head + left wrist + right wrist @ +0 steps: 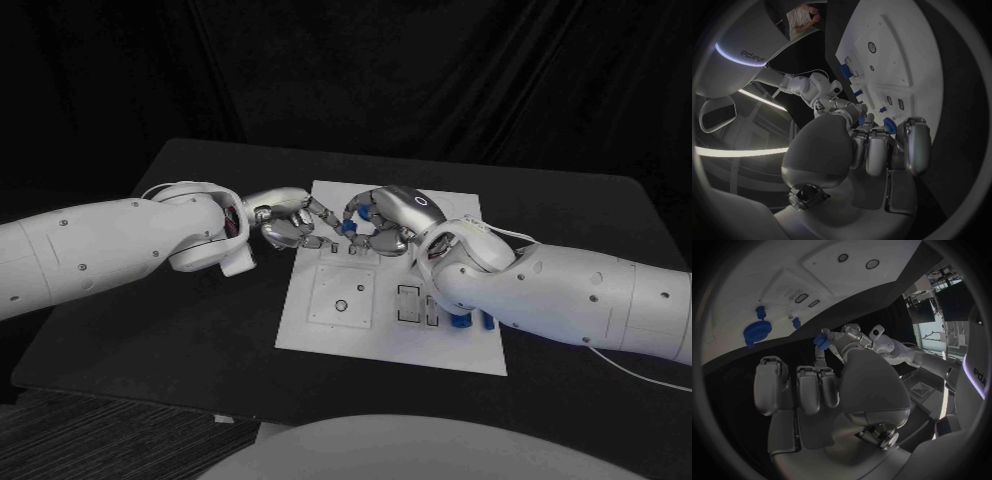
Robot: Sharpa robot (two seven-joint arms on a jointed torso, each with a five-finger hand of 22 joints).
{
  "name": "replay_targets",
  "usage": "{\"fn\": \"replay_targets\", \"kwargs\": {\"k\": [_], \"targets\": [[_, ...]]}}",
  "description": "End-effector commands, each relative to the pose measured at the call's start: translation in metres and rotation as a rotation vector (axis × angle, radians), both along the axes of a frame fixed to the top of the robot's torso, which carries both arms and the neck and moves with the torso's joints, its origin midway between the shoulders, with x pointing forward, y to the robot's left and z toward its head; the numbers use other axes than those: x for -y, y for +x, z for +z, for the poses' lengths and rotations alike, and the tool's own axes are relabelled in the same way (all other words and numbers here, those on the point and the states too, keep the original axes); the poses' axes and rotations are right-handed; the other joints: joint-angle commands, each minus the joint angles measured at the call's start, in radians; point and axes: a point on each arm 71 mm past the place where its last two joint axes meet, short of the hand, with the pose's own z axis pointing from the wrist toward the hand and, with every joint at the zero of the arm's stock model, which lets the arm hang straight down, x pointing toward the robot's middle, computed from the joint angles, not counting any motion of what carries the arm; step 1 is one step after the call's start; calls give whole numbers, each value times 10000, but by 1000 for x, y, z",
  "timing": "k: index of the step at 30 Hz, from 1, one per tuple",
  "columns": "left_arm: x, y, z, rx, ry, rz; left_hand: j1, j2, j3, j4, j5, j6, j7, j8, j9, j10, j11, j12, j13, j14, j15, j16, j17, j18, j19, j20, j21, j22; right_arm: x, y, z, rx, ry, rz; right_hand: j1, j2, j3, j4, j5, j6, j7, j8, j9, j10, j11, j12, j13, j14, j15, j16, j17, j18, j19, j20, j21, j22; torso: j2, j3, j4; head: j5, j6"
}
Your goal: Assemble the parts on the task board
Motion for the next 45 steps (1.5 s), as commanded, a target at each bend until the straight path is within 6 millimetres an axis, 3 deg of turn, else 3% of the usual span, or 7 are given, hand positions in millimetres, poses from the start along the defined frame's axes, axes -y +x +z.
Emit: {"fn": "replay_targets", "kwargs": {"k": [1,45], "targets": [[2,-1,1,83,-159,-81,-226,-79,371,-36,42,-56,1,-74,-122,1063,-67,25,2641,1141,-57,133,2658,-140,105,-5,56,2032,0,0,-3,-225,-187,-116,31,20,312,-27,-35,473,-188,805,1014,1094,-32,166,2698,1151,-25,247,2779,250,-19,-64,-275,2033,3,-3,2,-6,-1],[6,1,-4,-257,54,-225,-254,-95,371,-38,14,80,-18,-30,-146,1063,-93,25,2641,1141,-87,133,2658,-137,97,-35,43,2027,-3,5,-12,-784,-826,-293,-25,46,362,-21,-165,329,-109,609,959,1094,41,166,2698,1151,39,247,2779,310,-149,-15,-561,1944,4,0,3,-72,-1]]}}
